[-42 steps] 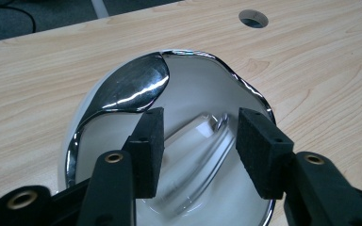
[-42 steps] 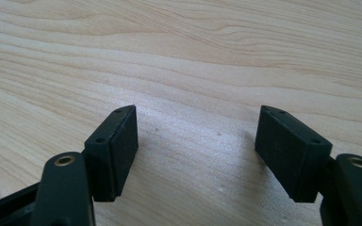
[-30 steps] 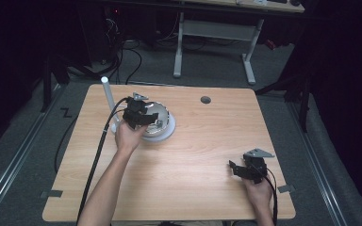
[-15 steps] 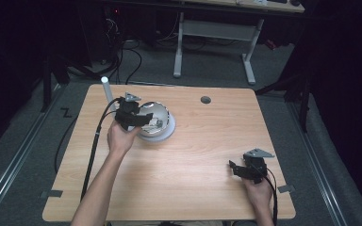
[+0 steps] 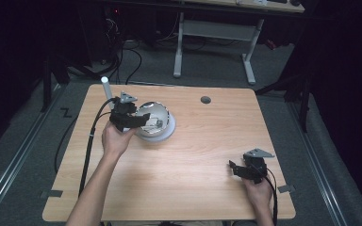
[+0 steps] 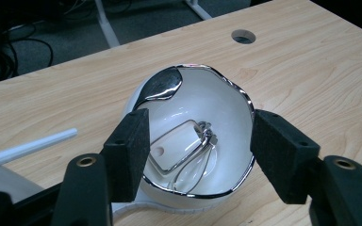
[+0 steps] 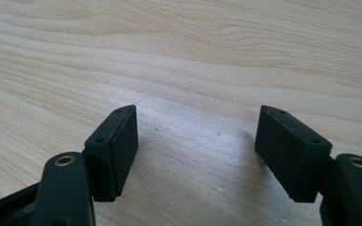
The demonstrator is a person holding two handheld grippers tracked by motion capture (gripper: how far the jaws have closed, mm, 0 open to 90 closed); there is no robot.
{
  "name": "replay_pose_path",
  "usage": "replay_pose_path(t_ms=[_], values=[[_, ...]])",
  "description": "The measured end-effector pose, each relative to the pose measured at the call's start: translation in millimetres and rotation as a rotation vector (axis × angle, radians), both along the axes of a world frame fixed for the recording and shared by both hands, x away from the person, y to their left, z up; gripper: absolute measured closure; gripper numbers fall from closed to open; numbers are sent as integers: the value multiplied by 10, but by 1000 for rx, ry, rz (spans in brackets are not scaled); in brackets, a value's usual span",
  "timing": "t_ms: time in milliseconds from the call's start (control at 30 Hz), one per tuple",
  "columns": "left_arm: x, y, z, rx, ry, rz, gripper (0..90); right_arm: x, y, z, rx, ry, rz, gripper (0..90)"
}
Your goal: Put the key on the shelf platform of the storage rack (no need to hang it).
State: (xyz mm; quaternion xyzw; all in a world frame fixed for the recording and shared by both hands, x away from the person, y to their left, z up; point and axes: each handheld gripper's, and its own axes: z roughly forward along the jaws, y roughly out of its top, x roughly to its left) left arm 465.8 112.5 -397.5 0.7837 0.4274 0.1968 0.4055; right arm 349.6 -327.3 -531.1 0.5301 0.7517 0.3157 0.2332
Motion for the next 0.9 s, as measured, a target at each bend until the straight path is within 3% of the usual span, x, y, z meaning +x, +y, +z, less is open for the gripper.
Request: replay_pose_path(t_ms=[900], values=[[-295, 93, 175, 8, -49, -12, 394, 0, 0, 0, 0, 1, 0, 309]])
